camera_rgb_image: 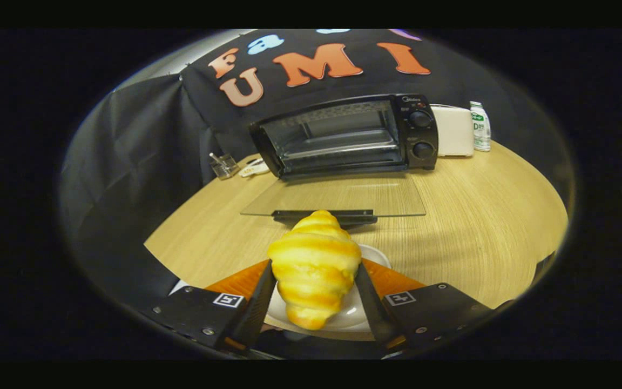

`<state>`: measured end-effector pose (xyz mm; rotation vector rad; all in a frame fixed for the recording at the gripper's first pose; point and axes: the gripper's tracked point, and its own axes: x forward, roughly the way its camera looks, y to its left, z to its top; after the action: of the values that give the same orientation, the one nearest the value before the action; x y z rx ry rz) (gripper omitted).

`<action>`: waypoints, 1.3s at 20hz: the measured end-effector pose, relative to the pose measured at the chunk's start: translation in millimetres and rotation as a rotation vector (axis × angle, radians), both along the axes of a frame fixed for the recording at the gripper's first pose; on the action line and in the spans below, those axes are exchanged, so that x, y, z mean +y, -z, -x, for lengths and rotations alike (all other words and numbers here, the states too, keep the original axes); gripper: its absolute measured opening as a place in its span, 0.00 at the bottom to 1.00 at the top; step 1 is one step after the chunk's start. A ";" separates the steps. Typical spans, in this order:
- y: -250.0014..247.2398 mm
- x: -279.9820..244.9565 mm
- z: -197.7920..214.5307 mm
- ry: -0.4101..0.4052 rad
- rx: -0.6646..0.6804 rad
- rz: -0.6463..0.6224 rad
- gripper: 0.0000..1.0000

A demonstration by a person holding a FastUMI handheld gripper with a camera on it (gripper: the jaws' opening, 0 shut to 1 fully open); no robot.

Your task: Open the toaster oven, put the food inside, and close the toaster oven door.

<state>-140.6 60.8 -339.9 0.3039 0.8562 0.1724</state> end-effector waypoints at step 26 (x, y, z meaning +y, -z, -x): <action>-16.2 6.3 -190.8 0.191 -0.144 -0.258 0.79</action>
<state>50.3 67.1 -323.7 0.6051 0.6580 0.1251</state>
